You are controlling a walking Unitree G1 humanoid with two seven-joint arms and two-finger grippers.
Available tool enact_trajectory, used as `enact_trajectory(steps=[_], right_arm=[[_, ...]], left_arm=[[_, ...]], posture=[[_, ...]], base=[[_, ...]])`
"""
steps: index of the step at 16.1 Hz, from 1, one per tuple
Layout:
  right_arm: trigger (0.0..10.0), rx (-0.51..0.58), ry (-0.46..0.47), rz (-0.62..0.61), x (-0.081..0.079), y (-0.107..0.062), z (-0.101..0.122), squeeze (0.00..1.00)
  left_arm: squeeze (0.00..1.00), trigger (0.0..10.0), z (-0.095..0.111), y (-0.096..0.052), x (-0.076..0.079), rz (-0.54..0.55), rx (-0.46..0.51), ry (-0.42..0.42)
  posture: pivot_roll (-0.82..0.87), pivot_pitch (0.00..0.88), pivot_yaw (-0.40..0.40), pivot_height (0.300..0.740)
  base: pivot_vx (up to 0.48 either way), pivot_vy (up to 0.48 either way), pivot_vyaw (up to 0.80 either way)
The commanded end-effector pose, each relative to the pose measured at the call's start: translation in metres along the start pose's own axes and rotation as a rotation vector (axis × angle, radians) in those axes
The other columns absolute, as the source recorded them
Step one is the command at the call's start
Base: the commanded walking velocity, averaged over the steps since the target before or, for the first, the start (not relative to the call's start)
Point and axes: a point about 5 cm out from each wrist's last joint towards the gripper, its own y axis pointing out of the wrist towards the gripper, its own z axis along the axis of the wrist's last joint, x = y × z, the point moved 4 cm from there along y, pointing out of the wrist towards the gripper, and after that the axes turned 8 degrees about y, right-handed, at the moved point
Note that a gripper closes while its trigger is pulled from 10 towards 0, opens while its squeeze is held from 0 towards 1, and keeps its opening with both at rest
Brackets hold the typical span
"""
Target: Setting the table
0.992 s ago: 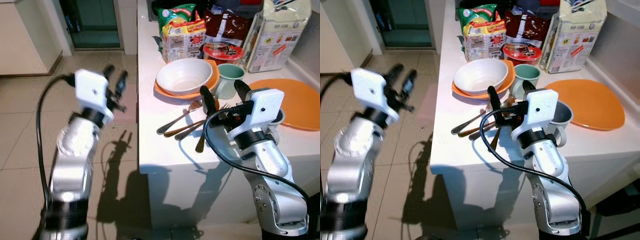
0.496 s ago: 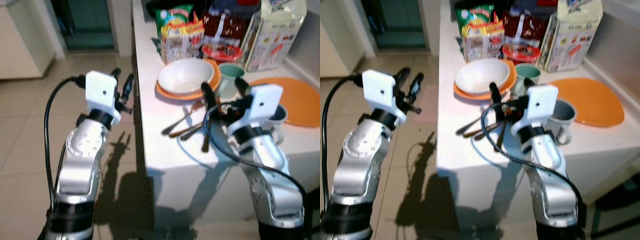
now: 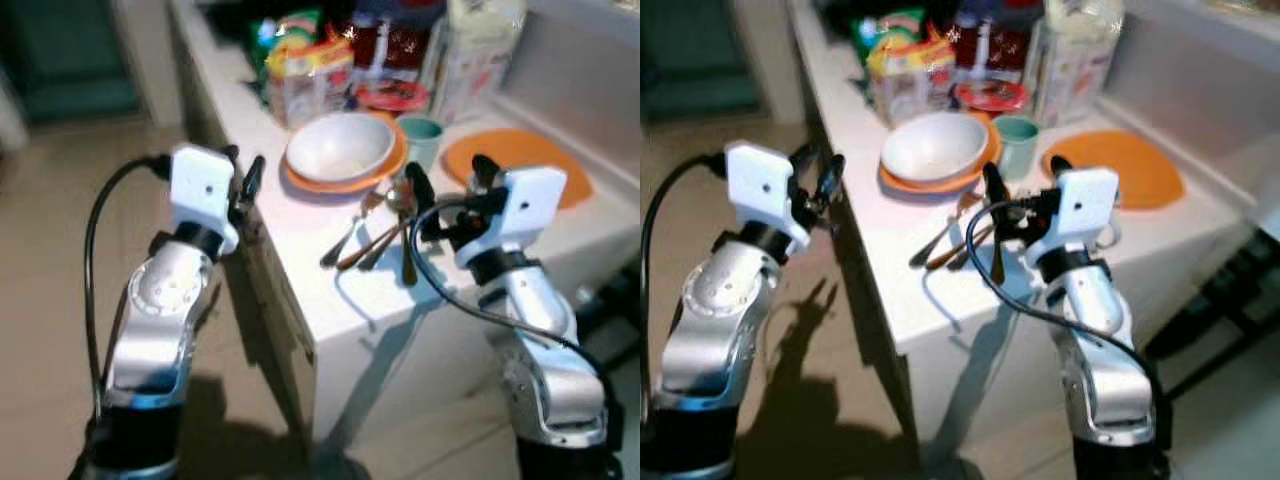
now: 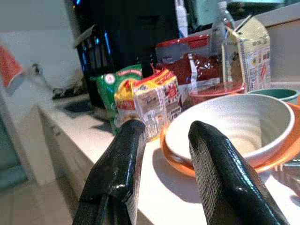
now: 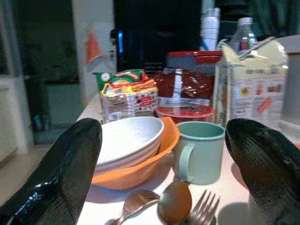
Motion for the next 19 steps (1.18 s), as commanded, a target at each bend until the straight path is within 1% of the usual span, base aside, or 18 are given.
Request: enact_trajectory(steps=[1,5,7,11,14,16,19], right_arm=[[10.0,0.013,0.010,0.019,-0.0059,0.0021,0.0025,0.00],[10.0,0.014,0.009,0.018,-0.0033,0.0036,0.0017,0.00],[10.0,0.017,0.010,0.020,-0.0054,0.0046,0.0020,0.00],[10.0,0.016,0.007,0.020,-0.0031,0.0053,0.0018,0.00],[10.0,0.021,0.016,0.028,-0.0076,0.0075,0.0012,0.00],[10.0,0.018,0.016,0.030,-0.0077,0.0068,0.0004,0.00],[10.0,0.017,0.017,0.022,-0.0051,0.0074,-0.0003,0.00]], left_arm=[[0.00,10.0,-0.0001,-0.0022,-0.0078,0.023,-0.009,0.020],[0.00,10.0,0.0017,-0.0020,-0.0092,0.018,-0.008,0.037],[0.00,10.0,-0.0015,-0.0026,-0.0125,0.022,-0.017,0.044],[0.00,10.0,-0.0010,-0.0014,-0.0104,0.017,-0.017,0.050],[0.00,10.0,-0.0025,-0.0027,-0.0144,0.019,-0.022,0.062],[0.00,10.0,-0.0019,-0.0021,-0.0156,0.021,-0.021,0.066],[0.00,10.0,-0.0027,-0.0049,-0.0123,0.008,-0.023,0.064]], posture=[[0.07,0.000,-0.015,0.740],[0.09,0.000,-0.019,0.740],[0.08,0.000,-0.012,0.740],[0.09,0.000,-0.019,0.740],[0.09,0.000,-0.016,0.740],[0.09,0.000,-0.018,0.740],[0.09,0.000,-0.017,0.740]], base=[[0.000,0.412,-0.64],[0.000,0.416,-0.64],[0.000,0.416,-0.64],[0.000,0.414,-0.64],[0.000,0.411,-0.64],[0.000,0.412,-0.63],[0.000,0.416,-0.60]])
